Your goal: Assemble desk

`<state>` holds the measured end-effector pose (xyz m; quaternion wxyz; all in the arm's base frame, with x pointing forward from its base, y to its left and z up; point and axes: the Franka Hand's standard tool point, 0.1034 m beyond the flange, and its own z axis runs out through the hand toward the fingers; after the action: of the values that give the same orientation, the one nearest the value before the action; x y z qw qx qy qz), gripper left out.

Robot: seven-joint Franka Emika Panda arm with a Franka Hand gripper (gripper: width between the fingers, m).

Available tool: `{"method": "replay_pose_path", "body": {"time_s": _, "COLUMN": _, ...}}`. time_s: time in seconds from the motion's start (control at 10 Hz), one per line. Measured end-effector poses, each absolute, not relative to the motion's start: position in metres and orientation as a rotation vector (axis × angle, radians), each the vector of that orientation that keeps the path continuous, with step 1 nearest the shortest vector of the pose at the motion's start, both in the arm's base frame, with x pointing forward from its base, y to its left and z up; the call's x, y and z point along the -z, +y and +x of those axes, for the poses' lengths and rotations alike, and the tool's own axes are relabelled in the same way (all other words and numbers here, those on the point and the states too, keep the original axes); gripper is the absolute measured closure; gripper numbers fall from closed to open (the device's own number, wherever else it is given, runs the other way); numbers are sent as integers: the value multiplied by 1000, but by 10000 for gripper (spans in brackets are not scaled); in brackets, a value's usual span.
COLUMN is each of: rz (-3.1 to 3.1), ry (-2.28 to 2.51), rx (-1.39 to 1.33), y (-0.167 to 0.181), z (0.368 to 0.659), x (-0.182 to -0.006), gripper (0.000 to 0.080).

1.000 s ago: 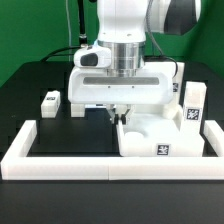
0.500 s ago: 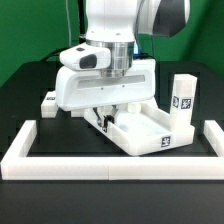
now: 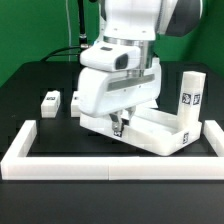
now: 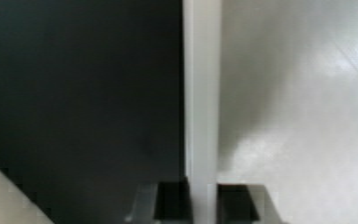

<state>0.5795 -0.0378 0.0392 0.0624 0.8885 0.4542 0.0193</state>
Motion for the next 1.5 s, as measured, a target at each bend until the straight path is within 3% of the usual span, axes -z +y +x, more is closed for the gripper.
{"method": "replay_pose_path", "body": {"time_s": 0.4, "rz": 2506, "ry": 1624, "rx": -29, "y": -44, "z": 576, "x": -39, "gripper": 745}}
{"method": "replay_pose_path", "body": {"time_s": 0.7, "rz": 2177, "ry": 1961, "rx": -54, "y": -15, "z": 608, "x": -48, "gripper": 745}}
{"method": "replay_pose_path", "body": {"time_s": 1.5, "rz": 2146, "ry": 1986, "rx": -69, "y": -1, "z": 616, "x": -45, "gripper": 745}}
